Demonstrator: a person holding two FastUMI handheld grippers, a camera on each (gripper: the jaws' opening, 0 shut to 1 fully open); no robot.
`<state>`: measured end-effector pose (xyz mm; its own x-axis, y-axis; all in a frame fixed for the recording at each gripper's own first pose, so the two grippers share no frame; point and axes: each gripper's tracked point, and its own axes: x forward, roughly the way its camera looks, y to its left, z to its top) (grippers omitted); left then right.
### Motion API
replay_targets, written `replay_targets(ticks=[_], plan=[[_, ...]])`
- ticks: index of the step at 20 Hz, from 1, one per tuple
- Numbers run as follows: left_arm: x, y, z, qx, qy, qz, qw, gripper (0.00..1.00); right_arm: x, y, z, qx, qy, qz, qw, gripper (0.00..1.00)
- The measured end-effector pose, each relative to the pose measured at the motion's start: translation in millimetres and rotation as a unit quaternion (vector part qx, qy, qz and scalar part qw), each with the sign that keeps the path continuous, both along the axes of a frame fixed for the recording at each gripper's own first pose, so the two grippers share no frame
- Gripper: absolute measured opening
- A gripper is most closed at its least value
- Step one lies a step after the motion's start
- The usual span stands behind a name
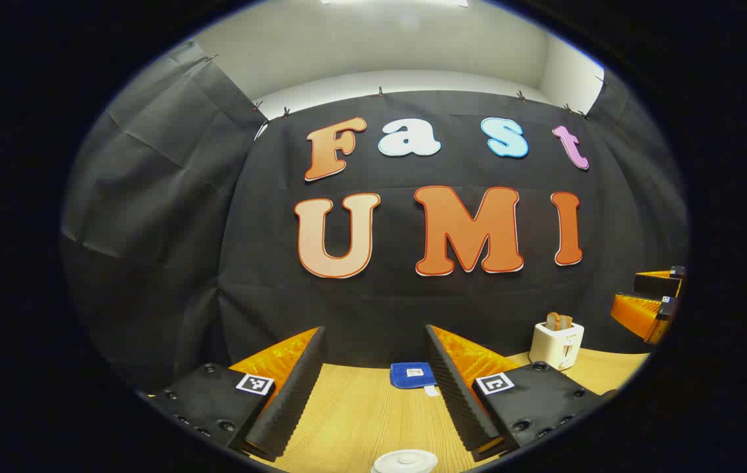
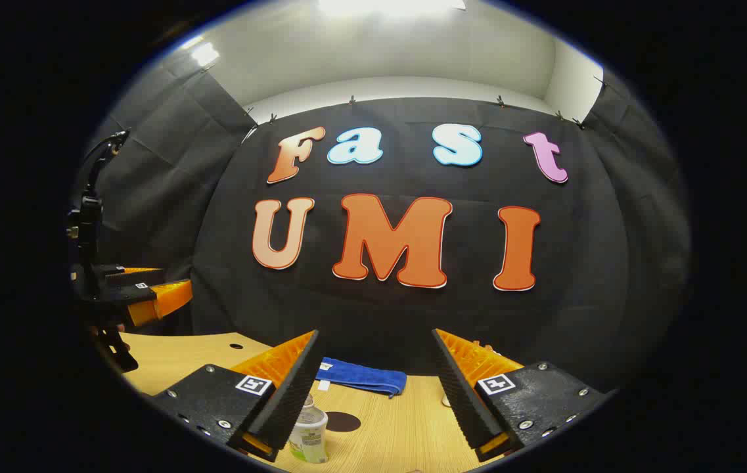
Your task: Open the teacup lid with one hand, grasp the water bottle and pour water into the teacup with the other hand; after pouring, place the water bottle on the coaster and then close the teacup lid.
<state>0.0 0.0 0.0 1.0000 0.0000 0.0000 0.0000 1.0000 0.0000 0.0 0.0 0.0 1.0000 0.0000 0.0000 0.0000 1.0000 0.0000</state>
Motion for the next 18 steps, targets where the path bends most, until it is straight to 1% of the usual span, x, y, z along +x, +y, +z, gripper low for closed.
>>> replay_targets(ticks=[1,2,3,4,5,7,10,18], plan=[[1.0,-0.4,-1.6,0.0,0.002,-0.002,1.0,0.96,1.5,-0.9,-0.2,0.0,-0.001,-0.001,1.0,0.98],[2.6,-0.6,-2.8,-0.005,0.003,-0.003,1.0,0.94,2.9,-0.8,-2.0,0.001,0.0,-0.002,1.0,0.98],[3.5,-1.9,-2.4,-0.011,0.002,-0.004,1.0,0.96,4.6,-0.2,-3.4,0.002,0.002,0.0,1.0,0.98],[4.8,-0.3,-2.1,-0.012,0.002,-0.003,1.0,0.94,5.1,-0.2,-3.6,0.003,0.003,-0.001,1.0,0.98],[6.9,2.5,-4.1,-0.01,0.003,0.001,1.0,0.96,4.3,-0.9,-3.9,0.004,0.004,-0.002,1.0,0.98],[9.0,4.8,-5.2,-0.007,0.004,0.004,1.0,0.94,4.6,-2.0,-6.1,0.004,0.006,-0.004,1.0,0.98],[12.0,3.9,-7.4,-0.018,0.005,0.002,1.0,0.96,6.4,-3.8,-8.8,0.001,0.01,-0.009,1.0,0.98],[8.8,3.6,-10.2,-0.016,0.012,-0.001,1.0,0.96,8.3,-2.3,-5.2,0.009,0.004,-0.008,1.0,0.98]])
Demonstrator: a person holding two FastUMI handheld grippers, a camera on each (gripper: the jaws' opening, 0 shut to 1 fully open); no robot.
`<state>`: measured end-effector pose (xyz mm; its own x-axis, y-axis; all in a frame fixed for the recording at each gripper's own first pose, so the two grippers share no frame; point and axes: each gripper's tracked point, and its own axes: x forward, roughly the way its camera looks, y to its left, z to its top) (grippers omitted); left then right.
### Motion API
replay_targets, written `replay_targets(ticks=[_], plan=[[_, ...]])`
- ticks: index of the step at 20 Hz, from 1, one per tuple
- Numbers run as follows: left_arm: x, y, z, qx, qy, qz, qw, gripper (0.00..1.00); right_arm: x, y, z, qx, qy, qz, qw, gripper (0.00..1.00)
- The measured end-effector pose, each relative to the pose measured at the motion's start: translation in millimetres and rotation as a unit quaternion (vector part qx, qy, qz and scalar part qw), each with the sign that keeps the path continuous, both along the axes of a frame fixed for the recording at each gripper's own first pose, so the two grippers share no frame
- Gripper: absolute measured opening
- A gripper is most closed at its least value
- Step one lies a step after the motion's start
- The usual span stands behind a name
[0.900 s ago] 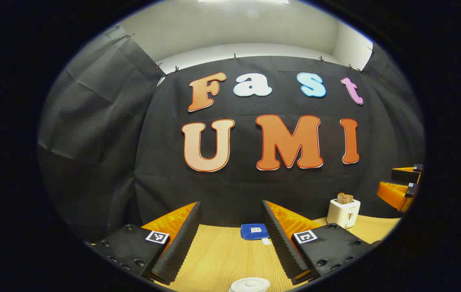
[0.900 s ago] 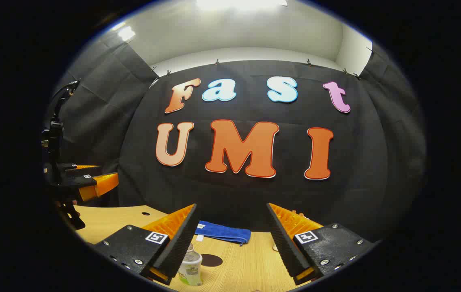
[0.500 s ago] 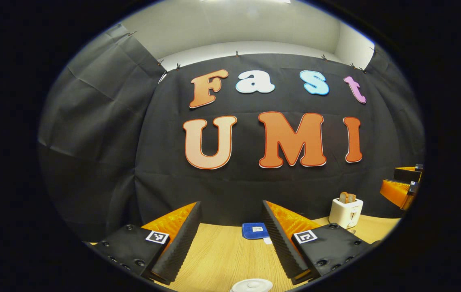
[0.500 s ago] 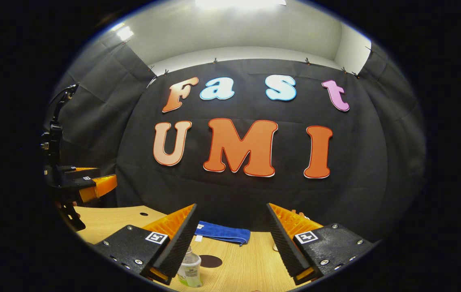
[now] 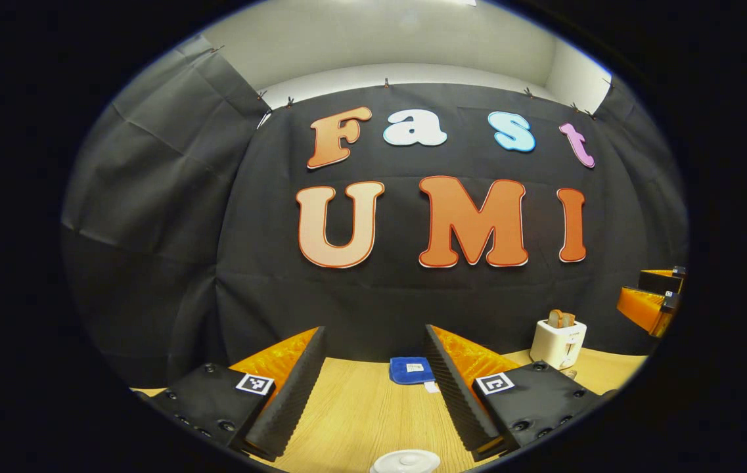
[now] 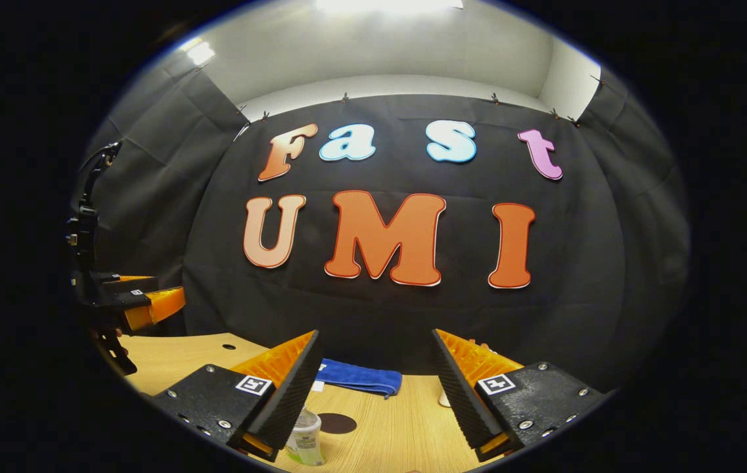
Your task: Open the teacup lid with one hand, grasp the water bottle and pour water into the teacup with the other hand; after pouring, place the water bottle on the coaster and then close the teacup lid.
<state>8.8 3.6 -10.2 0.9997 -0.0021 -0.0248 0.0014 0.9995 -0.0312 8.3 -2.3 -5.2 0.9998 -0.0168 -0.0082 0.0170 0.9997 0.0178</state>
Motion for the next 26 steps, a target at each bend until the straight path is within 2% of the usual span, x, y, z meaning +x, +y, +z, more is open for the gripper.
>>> replay_targets(ticks=[5,11,17,18,26], plan=[[-2.0,-6.3,-15.8,-0.008,0.018,-0.016,1.0,0.94,-0.6,1.9,-3.1,0.004,0.017,0.008,1.0,0.98],[-13.1,-33.4,-41.1,-0.05,0.034,-0.08,0.995,0.94,-5.7,19.4,-36.5,0.023,0.048,0.04,0.998,0.98],[-24.5,-36.0,-95.5,-0.011,0.097,-0.08,0.992,0.95,-21.2,32.7,-71.2,0.033,0.09,0.068,0.993,0.98],[-26.9,-35.6,-103.7,-0.007,0.106,-0.078,0.991,0.92,-23.0,37.2,-76.6,0.036,0.097,0.073,0.992,0.98],[-37.5,-39.3,-157.7,0.016,0.168,-0.081,0.982,0.94,-34.0,63.2,-111.6,0.035,0.127,0.115,0.985,0.98]])
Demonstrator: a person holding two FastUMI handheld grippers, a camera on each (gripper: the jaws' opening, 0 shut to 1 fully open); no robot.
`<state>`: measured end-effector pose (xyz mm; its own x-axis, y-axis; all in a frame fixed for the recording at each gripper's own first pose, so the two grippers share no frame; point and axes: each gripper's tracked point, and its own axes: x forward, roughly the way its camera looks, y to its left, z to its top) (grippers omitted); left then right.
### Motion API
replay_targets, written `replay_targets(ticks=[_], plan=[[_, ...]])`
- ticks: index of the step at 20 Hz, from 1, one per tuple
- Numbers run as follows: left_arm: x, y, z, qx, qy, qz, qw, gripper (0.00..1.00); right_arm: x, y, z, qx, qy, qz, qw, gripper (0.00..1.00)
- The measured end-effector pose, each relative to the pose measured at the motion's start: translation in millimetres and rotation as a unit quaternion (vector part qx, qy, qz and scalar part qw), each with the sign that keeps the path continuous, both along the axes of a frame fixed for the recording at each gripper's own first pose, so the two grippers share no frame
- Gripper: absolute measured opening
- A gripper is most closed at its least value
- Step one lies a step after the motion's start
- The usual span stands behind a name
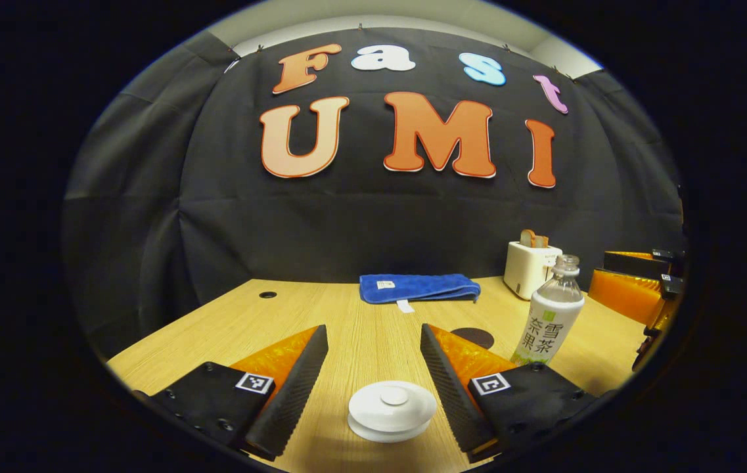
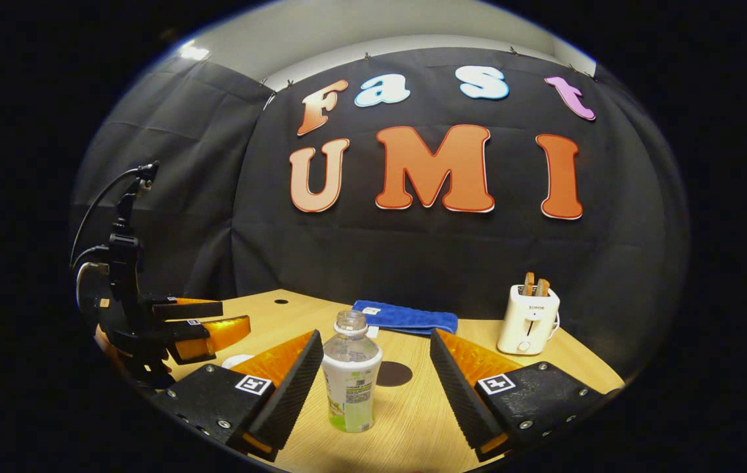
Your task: Open the teacup lid with one hand, grasp the water bottle and pour water into the teacup with the other hand; after pouring, place the water bottle on the coaster and then close the teacup lid.
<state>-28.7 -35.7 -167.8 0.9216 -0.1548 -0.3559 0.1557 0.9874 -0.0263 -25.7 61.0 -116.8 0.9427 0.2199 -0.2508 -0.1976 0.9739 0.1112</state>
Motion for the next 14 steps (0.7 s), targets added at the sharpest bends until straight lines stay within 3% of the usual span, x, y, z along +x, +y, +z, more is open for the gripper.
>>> replay_targets(ticks=[5,8,10,12,13,14], plan=[[-5.8,-8.1,-31.9,0.022,0.032,-0.016,0.999,0.94,2.3,10.6,-29.3,0.004,0.032,0.014,0.999,0.98],[-11.4,-12.6,-44.5,0.039,0.048,-0.027,0.998,0.89,3.2,13.4,-42.5,0.0,0.046,0.019,0.999,0.98],[-9.9,-18.7,-55.3,0.049,0.055,-0.038,0.997,0.79,4.6,15.1,-50.6,-0.001,0.054,0.022,0.998,0.98],[-10.7,-21.3,-62.0,0.061,0.064,-0.043,0.995,0.79,4.3,14.8,-55.3,0.0,0.06,0.023,0.998,0.99],[-13.4,-22.6,-64.9,0.065,0.069,-0.047,0.994,0.65,4.9,14.7,-57.9,0.0,0.062,0.023,0.998,0.99],[-13.2,-24.2,-68.1,0.069,0.071,-0.051,0.994,0.62,5.2,13.8,-58.4,0.0,0.063,0.022,0.998,0.98]])
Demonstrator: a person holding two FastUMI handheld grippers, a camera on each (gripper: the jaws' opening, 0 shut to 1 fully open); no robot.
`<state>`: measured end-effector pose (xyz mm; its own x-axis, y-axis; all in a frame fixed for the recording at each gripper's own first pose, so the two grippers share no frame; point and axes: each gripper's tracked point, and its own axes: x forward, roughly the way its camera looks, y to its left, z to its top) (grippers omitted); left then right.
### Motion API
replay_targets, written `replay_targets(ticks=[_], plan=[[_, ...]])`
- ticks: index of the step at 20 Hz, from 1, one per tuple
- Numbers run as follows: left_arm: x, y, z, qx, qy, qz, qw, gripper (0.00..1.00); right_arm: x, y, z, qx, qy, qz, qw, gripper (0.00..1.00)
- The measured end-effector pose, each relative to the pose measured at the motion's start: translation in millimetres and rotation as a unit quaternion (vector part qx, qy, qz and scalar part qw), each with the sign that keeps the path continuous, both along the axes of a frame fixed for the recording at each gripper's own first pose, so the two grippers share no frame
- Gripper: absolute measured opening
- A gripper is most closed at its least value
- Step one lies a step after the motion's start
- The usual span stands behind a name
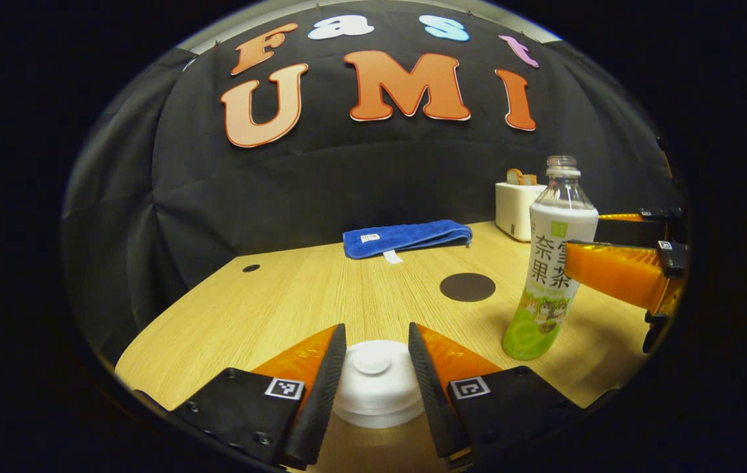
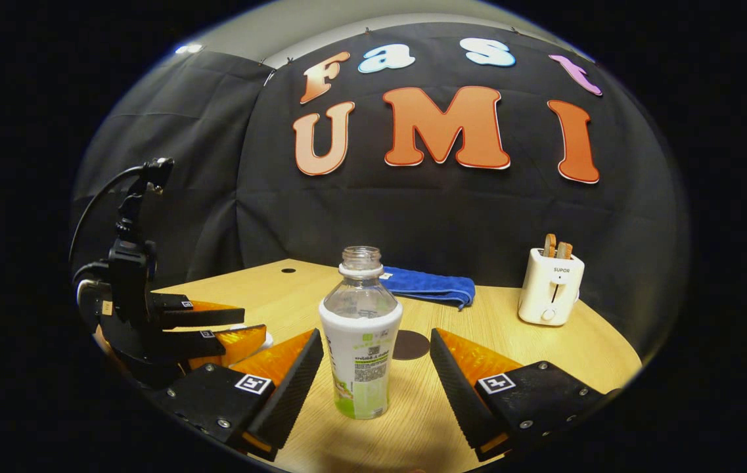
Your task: Open the teacup lid with one hand, grasp the water bottle and pour water into the teacup with the other hand; after pouring, place the water bottle on the coaster and then close the teacup lid.
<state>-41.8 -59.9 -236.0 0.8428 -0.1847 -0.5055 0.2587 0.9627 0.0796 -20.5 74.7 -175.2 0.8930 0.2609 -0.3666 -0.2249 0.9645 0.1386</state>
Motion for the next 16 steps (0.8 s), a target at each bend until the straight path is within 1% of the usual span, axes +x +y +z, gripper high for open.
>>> replay_targets(ticks=[1,3,4,5,7,10,11,13,16], plan=[[1.2,1.8,-0.5,0.005,0.0,0.004,1.0,0.62,0.7,-1.4,-2.5,0.0,0.001,-0.001,1.0,0.98],[0.7,1.6,-4.9,0.009,0.008,0.003,1.0,0.5,0.2,-0.2,-3.5,0.006,0.004,0.0,1.0,0.99],[4.6,3.0,-3.5,0.014,0.003,0.01,1.0,0.5,1.1,-0.4,-4.5,0.009,0.005,0.001,1.0,0.99],[4.3,4.6,-1.9,0.01,0.002,0.013,1.0,0.43,1.5,0.1,-5.1,0.01,0.005,0.002,1.0,0.98],[4.5,6.7,-3.4,0.013,0.003,0.017,1.0,0.36,1.9,1.1,-7.1,0.008,0.005,0.003,1.0,0.98],[5.3,6.5,-3.2,0.019,0.004,0.015,1.0,0.36,2.2,0.9,-9.2,0.001,0.006,0.005,1.0,0.98],[7.0,8.4,-1.6,0.017,-0.001,0.02,1.0,0.36,2.1,1.9,-11.6,-0.002,0.007,0.006,1.0,0.98],[8.2,7.5,-3.0,0.014,-0.002,0.021,1.0,0.27,2.2,2.7,-13.5,-0.005,0.01,0.008,1.0,0.98],[8.2,5.2,-1.5,0.01,-0.006,0.017,1.0,0.27,2.2,5.9,-16.3,-0.005,0.015,0.012,1.0,0.98]])
